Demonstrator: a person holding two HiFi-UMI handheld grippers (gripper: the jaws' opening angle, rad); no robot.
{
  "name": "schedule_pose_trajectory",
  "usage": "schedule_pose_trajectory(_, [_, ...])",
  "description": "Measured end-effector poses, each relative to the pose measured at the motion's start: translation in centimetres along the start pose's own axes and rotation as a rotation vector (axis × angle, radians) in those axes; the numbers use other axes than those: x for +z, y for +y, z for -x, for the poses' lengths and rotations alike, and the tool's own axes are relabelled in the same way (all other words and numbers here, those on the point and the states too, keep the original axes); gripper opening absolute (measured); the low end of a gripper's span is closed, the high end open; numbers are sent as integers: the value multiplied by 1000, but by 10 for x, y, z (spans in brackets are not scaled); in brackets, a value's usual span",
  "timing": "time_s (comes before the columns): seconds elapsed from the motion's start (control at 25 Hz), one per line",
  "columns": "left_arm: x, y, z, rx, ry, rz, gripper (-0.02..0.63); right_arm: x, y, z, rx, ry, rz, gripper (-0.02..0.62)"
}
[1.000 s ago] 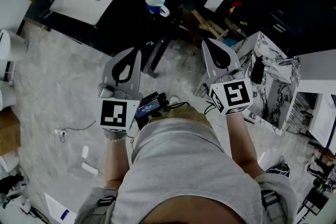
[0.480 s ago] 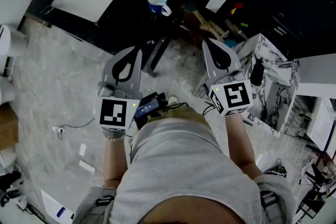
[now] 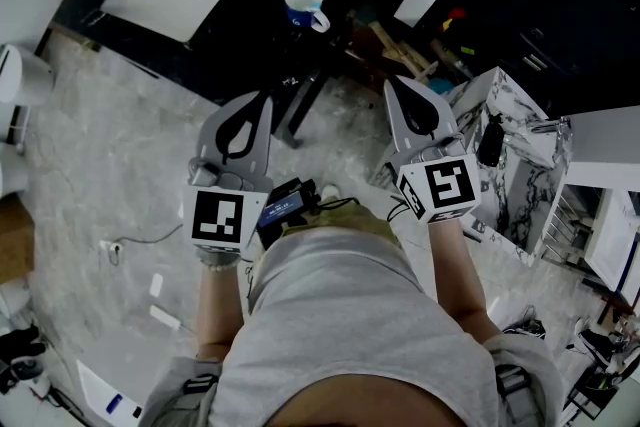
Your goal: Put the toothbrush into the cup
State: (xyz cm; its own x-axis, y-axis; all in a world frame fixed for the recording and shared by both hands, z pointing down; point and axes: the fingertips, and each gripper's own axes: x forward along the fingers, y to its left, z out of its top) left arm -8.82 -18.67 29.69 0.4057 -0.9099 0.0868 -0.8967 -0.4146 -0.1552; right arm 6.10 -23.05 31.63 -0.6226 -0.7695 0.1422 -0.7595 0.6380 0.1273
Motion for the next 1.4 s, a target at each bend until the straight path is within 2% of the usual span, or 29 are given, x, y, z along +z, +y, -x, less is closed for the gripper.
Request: schedule_pose_trajectory(1.4, [-4,7,-1,3,0,13,14,-6,6,-9,11,25,-5,0])
